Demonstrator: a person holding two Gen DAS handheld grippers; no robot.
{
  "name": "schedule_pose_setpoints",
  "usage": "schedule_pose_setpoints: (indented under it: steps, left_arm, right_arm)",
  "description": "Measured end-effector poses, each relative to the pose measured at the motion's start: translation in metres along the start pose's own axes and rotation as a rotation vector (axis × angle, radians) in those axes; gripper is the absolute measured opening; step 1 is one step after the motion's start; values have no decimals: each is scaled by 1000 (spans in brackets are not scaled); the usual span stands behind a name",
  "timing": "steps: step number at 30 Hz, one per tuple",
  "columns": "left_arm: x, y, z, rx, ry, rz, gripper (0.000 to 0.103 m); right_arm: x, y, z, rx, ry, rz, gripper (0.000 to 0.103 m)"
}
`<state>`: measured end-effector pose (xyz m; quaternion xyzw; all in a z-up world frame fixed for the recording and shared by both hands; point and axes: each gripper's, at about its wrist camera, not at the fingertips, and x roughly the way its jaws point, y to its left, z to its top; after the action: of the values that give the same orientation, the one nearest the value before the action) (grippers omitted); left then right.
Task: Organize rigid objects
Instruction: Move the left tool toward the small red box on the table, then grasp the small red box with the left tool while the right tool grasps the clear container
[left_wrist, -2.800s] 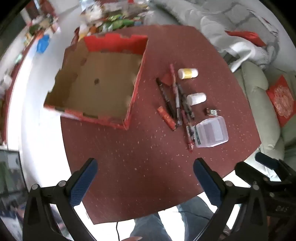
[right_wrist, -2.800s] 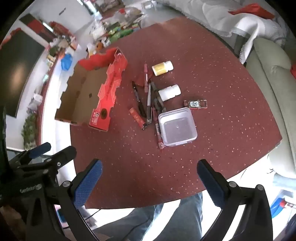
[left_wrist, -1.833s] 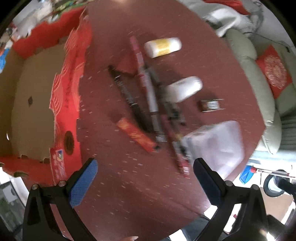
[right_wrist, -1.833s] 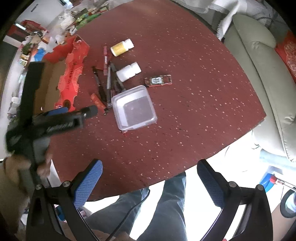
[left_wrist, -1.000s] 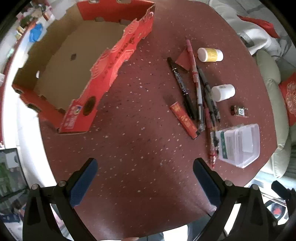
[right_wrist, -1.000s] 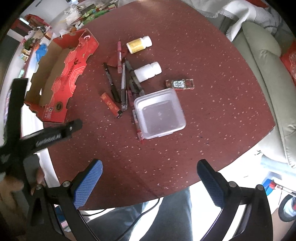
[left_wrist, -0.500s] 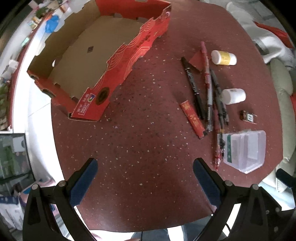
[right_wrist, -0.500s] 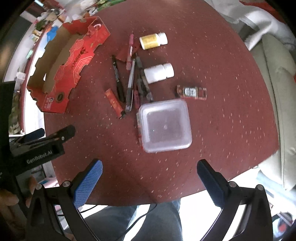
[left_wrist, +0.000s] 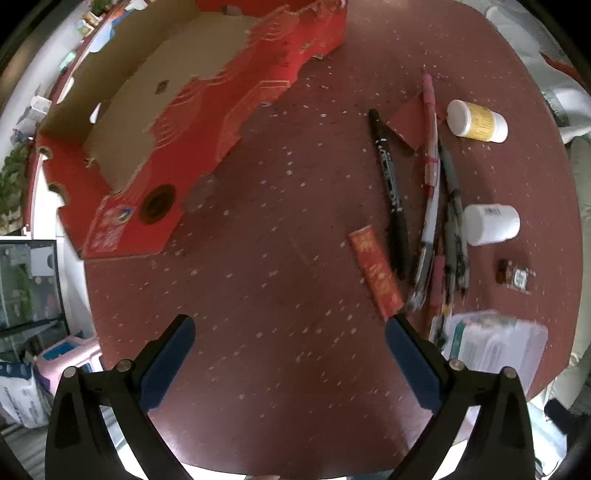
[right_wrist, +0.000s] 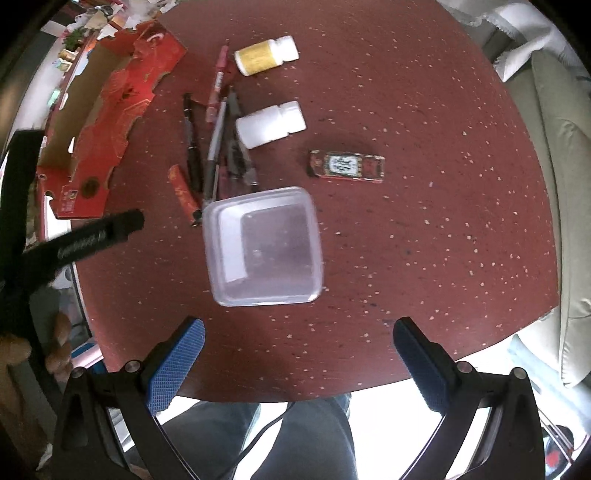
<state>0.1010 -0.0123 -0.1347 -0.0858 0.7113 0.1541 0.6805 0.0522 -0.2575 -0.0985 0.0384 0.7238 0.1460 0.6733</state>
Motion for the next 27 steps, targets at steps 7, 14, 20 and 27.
schedule_pose_setpoints:
  steps: [7,14,20,27]
  left_arm:
    - [26,-13,13,29,11,56,103]
    - [48,-2,27,30,11,-2,103]
    - [57,4,36,18,3,-2,103]
    - [65,48,29,-25,47,52,103]
  right_arm:
    - [-1,-17,2,21,8,-12,103]
    - [4,-17,2,-4,25,-21,103]
    - [10,-4,2,-37,29,-19,103]
    - [13,1,1,-38,15,-8,103]
